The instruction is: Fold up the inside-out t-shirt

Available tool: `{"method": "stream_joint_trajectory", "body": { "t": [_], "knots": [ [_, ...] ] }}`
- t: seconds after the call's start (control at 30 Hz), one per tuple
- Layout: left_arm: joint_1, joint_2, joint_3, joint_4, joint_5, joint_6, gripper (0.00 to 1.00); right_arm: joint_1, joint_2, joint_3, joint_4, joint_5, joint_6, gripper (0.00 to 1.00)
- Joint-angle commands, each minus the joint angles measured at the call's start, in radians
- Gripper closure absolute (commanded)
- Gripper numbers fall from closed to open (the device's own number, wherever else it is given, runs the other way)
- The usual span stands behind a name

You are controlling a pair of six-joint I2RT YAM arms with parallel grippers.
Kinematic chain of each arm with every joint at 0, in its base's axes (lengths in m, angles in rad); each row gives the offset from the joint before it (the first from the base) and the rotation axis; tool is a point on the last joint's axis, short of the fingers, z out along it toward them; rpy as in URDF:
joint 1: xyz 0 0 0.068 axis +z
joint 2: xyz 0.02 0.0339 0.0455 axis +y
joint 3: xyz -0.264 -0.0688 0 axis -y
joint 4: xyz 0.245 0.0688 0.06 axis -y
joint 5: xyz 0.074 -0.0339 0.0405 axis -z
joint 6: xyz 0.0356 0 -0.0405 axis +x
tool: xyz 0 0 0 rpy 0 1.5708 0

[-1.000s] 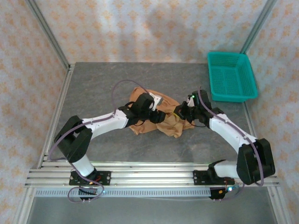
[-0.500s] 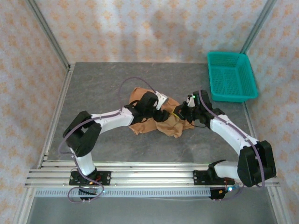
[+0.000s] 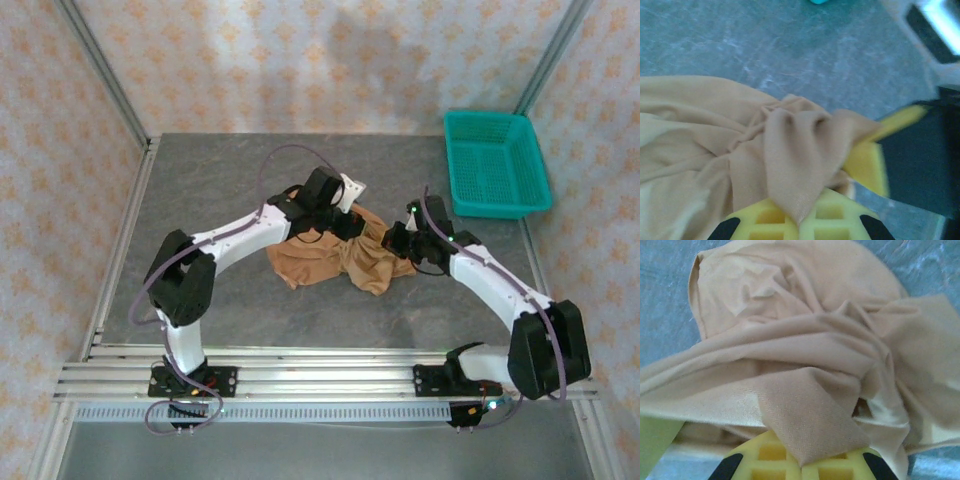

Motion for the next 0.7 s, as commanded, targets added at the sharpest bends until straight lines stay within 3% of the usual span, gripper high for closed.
{"method": "stream_joint_trajectory", "body": {
  "t": [0.0, 0.17, 0.3, 0.33, 0.43, 0.47, 0.53, 0.67],
  "knots": [
    [0.032, -0.06, 0.046, -0.022, 0.063, -0.094, 1.0, -0.009, 0.029, 0.004, -0.162, 0.196, -0.068, 1.0],
    [0.033, -0.063, -0.06, 0.111, 0.141, -0.219, 1.0, -0.009, 0.011, 0.074, -0.286, 0.314, -0.068, 1.0],
    [0.028, -0.077, -0.15, 0.146, 0.099, -0.263, 1.0, -0.009, -0.083, 0.112, -0.372, 0.396, -0.064, 1.0],
    [0.021, -0.085, -0.18, 0.159, 0.079, -0.263, 1.0, -0.009, -0.11, 0.119, -0.366, 0.366, -0.063, 1.0],
    [-0.016, -0.123, -0.269, 0.219, 0.002, -0.214, 0.59, -0.009, -0.183, 0.133, -0.283, 0.167, -0.049, 1.0],
    [-0.026, -0.137, -0.296, 0.244, -0.028, -0.197, 0.55, -0.009, -0.19, 0.138, -0.265, 0.117, -0.036, 1.0],
    [-0.034, -0.153, -0.346, 0.311, -0.065, -0.184, 0.54, -0.009, -0.185, 0.151, -0.246, 0.026, -0.02, 1.0],
    [-0.034, -0.134, -0.365, 0.369, -0.091, -0.185, 0.56, -0.008, -0.183, 0.149, -0.234, -0.027, -0.023, 1.0]
  ]
}}
